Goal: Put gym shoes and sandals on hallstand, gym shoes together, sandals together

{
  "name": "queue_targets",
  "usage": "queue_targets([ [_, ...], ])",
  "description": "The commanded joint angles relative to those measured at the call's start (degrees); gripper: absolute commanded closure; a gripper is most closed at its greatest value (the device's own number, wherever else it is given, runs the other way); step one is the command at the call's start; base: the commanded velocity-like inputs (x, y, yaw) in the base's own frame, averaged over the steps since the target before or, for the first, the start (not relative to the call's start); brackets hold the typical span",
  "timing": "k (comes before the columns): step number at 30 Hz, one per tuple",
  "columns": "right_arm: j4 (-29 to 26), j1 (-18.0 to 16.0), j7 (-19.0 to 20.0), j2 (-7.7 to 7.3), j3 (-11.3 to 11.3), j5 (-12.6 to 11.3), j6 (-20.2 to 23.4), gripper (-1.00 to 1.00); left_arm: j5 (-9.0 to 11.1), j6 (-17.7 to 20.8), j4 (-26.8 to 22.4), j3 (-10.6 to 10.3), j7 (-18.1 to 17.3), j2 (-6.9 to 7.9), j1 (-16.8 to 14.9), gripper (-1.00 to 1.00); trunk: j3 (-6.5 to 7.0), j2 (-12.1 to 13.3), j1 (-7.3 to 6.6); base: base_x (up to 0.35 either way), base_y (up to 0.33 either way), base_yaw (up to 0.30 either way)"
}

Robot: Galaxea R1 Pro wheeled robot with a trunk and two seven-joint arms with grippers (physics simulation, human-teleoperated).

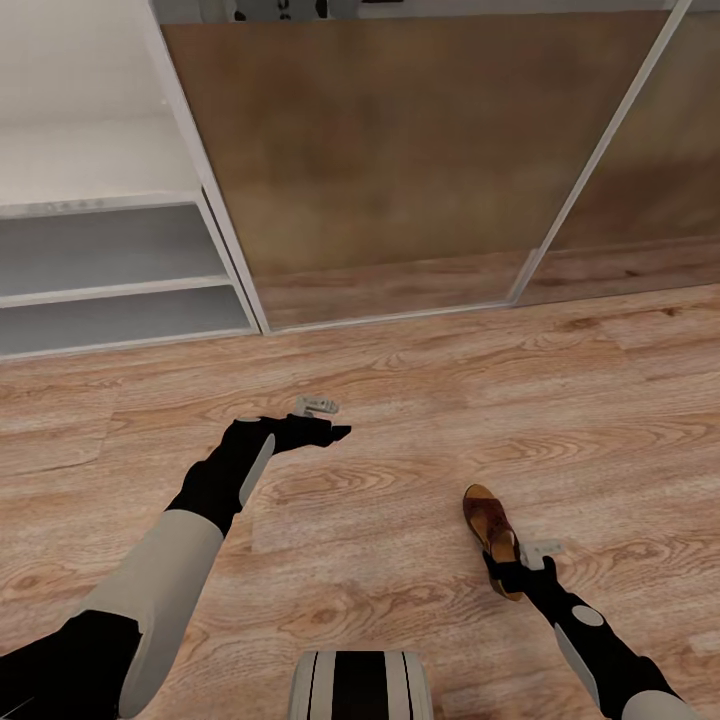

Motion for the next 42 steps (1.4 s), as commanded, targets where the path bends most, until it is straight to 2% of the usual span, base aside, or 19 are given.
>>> queue_targets([
  [1, 0.0, 0.0, 0.4, -0.01, -0.1, -0.1, -0.1, -1.0, 0.2, 0.4, -0.1, 0.0, 0.0, 0.0, 0.0, -1.0, -0.03, 0.0, -0.01, 0.0, 0.0, 0.0],
  [5, 0.0, -0.1, 0.4, -0.03, -0.8, -0.1, -0.1, -1.0, 0.2, 0.4, -0.1, 0.0, 0.0, 0.02, 0.0, -1.0, -0.03, 0.0, -0.01, 0.0, 0.0, 0.0],
  [7, 0.0, -0.1, 0.4, -0.03, -2.1, -0.1, -0.1, -1.0, 0.2, 0.5, -0.1, 0.0, 0.0, 0.02, 0.0, -1.0, -0.03, 0.0, -0.01, 0.0, 0.0, 0.0],
  [11, 0.0, -0.1, 0.4, -0.04, -3.2, -0.1, -0.1, -1.0, 0.2, 0.5, -0.1, 0.0, 0.0, -0.03, -0.1, -1.0, -0.03, 0.0, -0.01, 0.0, 0.0, 0.0],
  [13, 0.1, 0.0, 0.4, -0.04, -3.6, -0.1, -0.1, -1.0, 0.2, 0.5, -0.1, 0.0, 0.0, -0.05, -0.2, -1.0, -0.48, 0.0, 0.04, 0.0, 0.0, 0.0],
  [17, 0.1, 0.0, 0.4, -0.04, -3.7, -0.1, -0.1, -1.0, 0.2, 0.6, -0.1, 0.0, 0.0, -0.06, -0.2, -1.0, -1.39, -0.1, 0.15, 0.0, 0.0, 0.0],
  [42, 0.0, 0.0, 0.4, 0.05, -3.7, -0.1, -0.1, -1.0, 0.2, 0.7, -0.2, 0.0, 0.0, -0.06, -0.4, -1.0, -2.59, -0.1, 0.22, 0.0, 0.0, 0.0],
])
